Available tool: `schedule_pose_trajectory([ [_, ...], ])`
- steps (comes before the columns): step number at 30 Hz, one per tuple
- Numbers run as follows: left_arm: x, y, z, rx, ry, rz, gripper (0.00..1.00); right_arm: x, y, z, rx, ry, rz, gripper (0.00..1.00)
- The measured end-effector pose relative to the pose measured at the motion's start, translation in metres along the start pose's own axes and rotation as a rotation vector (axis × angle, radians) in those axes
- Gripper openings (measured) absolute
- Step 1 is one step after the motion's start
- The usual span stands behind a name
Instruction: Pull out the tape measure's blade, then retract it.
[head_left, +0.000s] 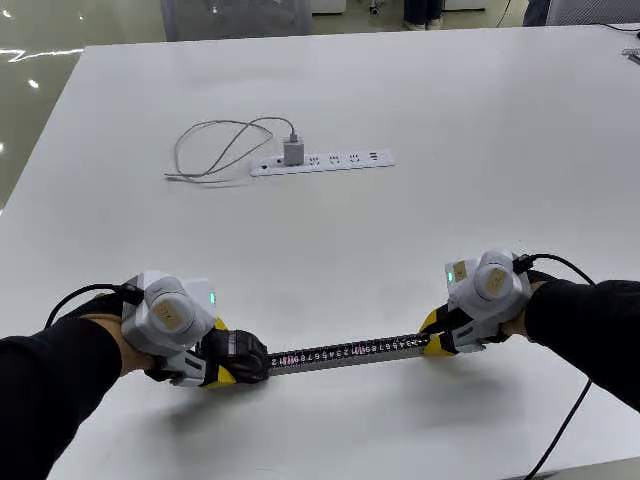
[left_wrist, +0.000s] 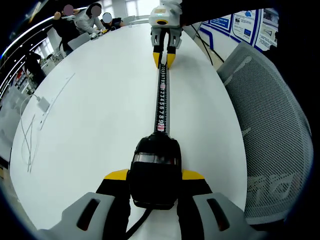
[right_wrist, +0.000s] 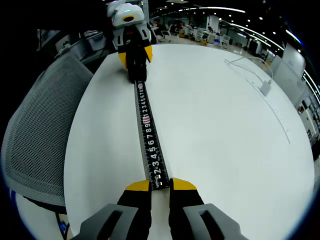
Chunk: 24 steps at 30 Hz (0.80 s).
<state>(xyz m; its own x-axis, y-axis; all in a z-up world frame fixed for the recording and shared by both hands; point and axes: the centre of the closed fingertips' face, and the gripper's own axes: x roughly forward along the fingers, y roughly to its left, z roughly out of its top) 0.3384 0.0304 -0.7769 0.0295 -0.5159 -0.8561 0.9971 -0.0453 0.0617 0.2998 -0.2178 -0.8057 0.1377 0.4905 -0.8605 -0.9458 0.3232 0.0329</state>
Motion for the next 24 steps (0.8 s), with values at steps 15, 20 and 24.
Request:
schedule_pose_trajectory([
  [15, -0.0001, 0.0003, -0.0005, 0.001, 0.002, 0.003, 0.31, -0.0034, -0.0014, -0.0049, 0.010, 0.000, -0.002, 0.08],
  [20, 0.0001, 0.0006, -0.0006, 0.001, 0.001, 0.002, 0.31, -0.0044, -0.0016, -0.0070, 0.016, 0.002, -0.004, 0.08],
  [24, 0.0001, 0.0003, -0.0004, 0.000, 0.001, 0.002, 0.31, -0.0049, -0.0008, -0.0066, 0.021, 0.000, -0.004, 0.09],
])
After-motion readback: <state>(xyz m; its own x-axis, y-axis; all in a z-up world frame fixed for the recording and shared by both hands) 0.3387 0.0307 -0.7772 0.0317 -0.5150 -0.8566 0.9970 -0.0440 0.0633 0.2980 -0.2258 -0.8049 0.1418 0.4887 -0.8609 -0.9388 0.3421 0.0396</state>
